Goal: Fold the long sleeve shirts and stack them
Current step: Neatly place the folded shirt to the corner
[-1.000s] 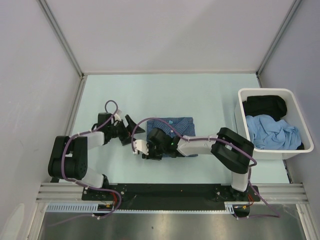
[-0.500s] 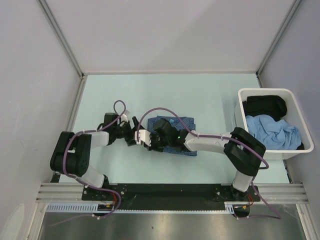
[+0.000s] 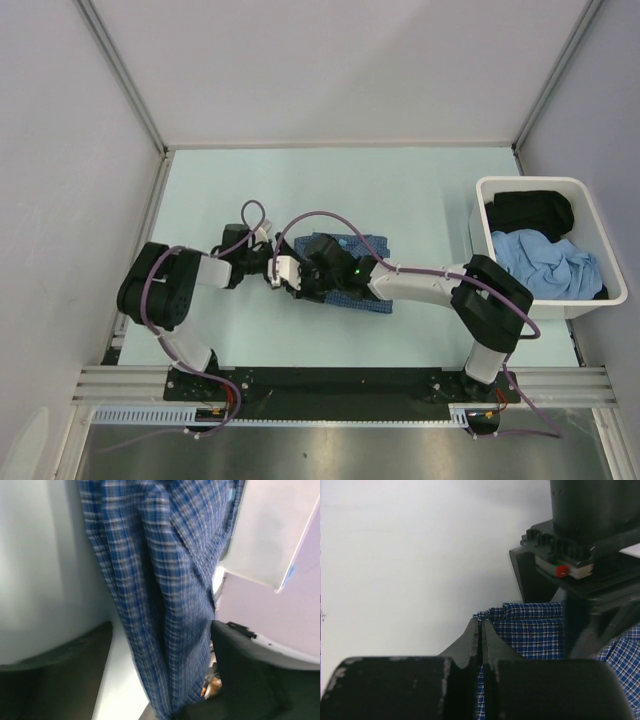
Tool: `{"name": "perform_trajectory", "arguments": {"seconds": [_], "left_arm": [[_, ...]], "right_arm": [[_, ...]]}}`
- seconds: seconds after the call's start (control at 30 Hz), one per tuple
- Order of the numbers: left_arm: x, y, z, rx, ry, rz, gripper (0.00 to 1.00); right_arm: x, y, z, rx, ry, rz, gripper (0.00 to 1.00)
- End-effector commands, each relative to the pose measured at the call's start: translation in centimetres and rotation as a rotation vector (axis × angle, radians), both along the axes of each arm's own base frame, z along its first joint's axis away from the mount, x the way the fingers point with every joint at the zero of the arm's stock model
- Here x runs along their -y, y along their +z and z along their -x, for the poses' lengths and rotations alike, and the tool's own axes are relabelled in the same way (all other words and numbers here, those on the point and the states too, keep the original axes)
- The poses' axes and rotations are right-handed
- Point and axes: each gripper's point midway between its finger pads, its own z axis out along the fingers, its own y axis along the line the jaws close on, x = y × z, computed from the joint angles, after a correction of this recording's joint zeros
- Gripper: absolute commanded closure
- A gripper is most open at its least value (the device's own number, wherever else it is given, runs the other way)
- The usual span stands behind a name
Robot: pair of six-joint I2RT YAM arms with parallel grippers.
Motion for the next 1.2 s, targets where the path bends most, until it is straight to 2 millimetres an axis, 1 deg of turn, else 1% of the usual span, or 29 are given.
{"name": "perform_trajectory", "arguments": {"seconds": [0.0,0.03,0.07,0.13,0.17,0.23,0.27,0.33,0.37,0.4,0.47,0.5,0.53,0.57,0.6,0.63,0.67,0.7,0.73,0.77,0.83,0.87,0.93,0.97,1.0,1.03,1.07,1.1,1.17], "left_arm": [[0.3,-1.2,-0.9,-0.012,-0.005,-0.030,0.30],[0.2,-1.4,-1.0,-0.014,-0.011,-0.039,0.38],[0.4,-1.2,-1.5,0.007,-0.025,-0.042,0.55],[0.2,-1.2,-1.8,0.000,-0.036,-0.052,0.70],[0.1,-0.6,-2.4,0.030,-0.045,-0.052,0.87],[-0.8,-0.6,-2.8,0.018,-0.035,-0.081,1.00],[-1.4,-0.5,-3.2,0.034,-0.058,-0.127,1.00],[-3.2,-0.4,-4.3,0.061,-0.050,-0.197,1.00],[-4.0,0.1,-5.1,0.102,-0.088,-0.250,1.00],[-5.0,-0.4,-5.8,0.110,-0.085,-0.302,1.00],[-7.3,0.6,-8.3,0.170,-0.078,-0.352,1.00],[-8.3,0.2,-9.2,0.171,-0.073,-0.379,1.00],[-10.0,0.2,-10.5,0.204,-0.060,-0.424,1.00],[-10.6,1.3,-12.2,0.242,-0.057,-0.447,1.00],[-12.7,1.6,-13.6,0.256,-0.019,-0.474,1.00],[-13.6,1.1,-14.7,0.265,-0.017,-0.497,1.00],[-14.5,2.5,-16.8,0.313,0.009,-0.512,1.00],[-15.9,2.8,-18.0,0.326,0.043,-0.523,1.00],[-16.7,2.1,-19.0,0.327,0.054,-0.538,1.00],[-17.6,3.3,-21.0,0.379,0.074,-0.563,1.00],[-19.4,3.6,-23.2,0.436,0.079,-0.613,1.00],[-20.5,3.7,-25.1,0.460,0.087,-0.640,1.00],[-22.9,4.4,-27.2,0.497,0.125,-0.671,1.00],[-24.1,4.9,-29.0,0.521,0.154,-0.684,1.00],[-25.8,5.3,-29.8,0.529,0.188,-0.691,1.00],[-26.8,5.4,-30.6,0.535,0.209,-0.698,1.00],[-27.8,7.3,-32.0,0.577,0.235,-0.715,1.00],[-29.4,6.9,-32.5,0.568,0.262,-0.744,1.00],[-30.8,8.5,-33.6,0.607,0.286,-0.807,1.00]], "right_arm": [[-3.0,3.7,-0.5,0.037,0.010,-0.120,1.00],[-3.3,4.0,-0.6,0.035,0.007,-0.130,1.00],[-3.5,4.1,-0.6,0.035,0.001,-0.131,1.00],[-3.7,4.3,-0.7,0.026,-0.015,-0.138,1.00],[-3.6,4.3,-0.8,0.028,-0.024,-0.134,1.00],[-3.5,4.5,-1.0,0.025,-0.039,-0.136,0.94],[-3.2,4.5,-1.2,0.023,-0.054,-0.127,0.76],[-2.5,5.2,-2.2,0.023,-0.091,-0.135,0.57],[-2.3,5.4,-2.5,0.013,-0.115,-0.140,0.39],[-1.2,5.3,-3.3,-0.002,-0.149,-0.126,0.30],[0.0,5.3,-4.1,-0.026,-0.193,-0.110,0.01],[0.6,5.1,-4.4,-0.036,-0.216,-0.103,0.00],[1.7,5.3,-5.4,-0.042,-0.250,-0.101,0.00],[2.3,5.2,-5.7,-0.057,-0.269,-0.096,0.00],[2.9,5.1,-6.0,-0.065,-0.283,-0.088,0.00],[3.9,5.0,-6.7,-0.074,-0.311,-0.075,0.00],[4.4,4.9,-6.9,-0.076,-0.320,-0.070,0.00],[5.0,4.7,-7.2,-0.077,-0.332,-0.061,0.00],[5.5,4.5,-7.3,-0.082,-0.339,-0.047,0.00],[6.1,4.4,-7.8,-0.081,-0.352,-0.043,0.00],[6.7,4.2,-7.9,-0.085,-0.362,-0.026,0.00],[7.1,4.3,-8.2,-0.084,-0.371,-0.026,0.00],[7.6,4.2,-8.2,-0.082,-0.374,-0.015,0.00],[7.7,4.2,-8.3,-0.078,-0.375,-0.014,0.00],[7.8,4.3,-8.4,-0.076,-0.376,-0.011,0.00],[7.9,4.2,-8.3,-0.076,-0.372,-0.006,0.00],[8.0,4.2,-8.3,-0.076,-0.372,-0.005,0.00],[8.2,4.3,-8.4,-0.074,-0.376,-0.004,0.00],[8.4,4.3,-8.6,-0.070,-0.376,0.000,0.00]]}}
